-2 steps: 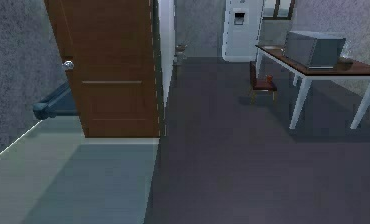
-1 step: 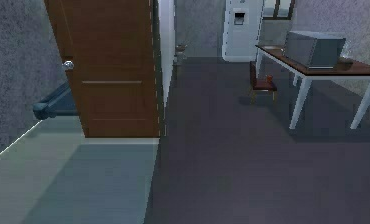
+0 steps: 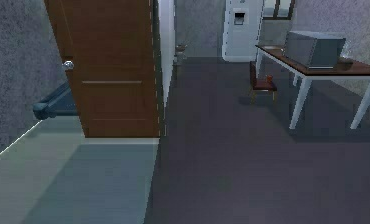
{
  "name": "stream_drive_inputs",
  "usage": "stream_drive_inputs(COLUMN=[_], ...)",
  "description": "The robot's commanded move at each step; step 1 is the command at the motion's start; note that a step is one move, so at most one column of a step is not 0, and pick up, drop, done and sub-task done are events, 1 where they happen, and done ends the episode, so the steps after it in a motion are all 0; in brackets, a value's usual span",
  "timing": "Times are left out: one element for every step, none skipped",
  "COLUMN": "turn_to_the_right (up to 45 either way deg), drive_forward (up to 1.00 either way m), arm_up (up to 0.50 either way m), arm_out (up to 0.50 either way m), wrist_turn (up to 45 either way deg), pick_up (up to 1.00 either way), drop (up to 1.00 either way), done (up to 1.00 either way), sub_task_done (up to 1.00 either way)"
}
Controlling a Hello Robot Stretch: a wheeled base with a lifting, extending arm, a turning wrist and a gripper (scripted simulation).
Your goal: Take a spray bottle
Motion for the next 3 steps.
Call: stream_drive_inputs(turn_to_the_right=[0.0, 0.0, 0.0], drive_forward=[0.0, 0.0, 0.0], arm_up=[0.0, 0.0, 0.0], arm_out=[0.26, 0.0, 0.0], wrist_turn=[0.0, 45.0, 45.0], pick_up=[0.0, 0.0, 0.0], drop=[0.0, 0.0, 0.0], done=[0.0, 0.0, 0.0], sub_task_done=[0.0, 0.0, 0.0])
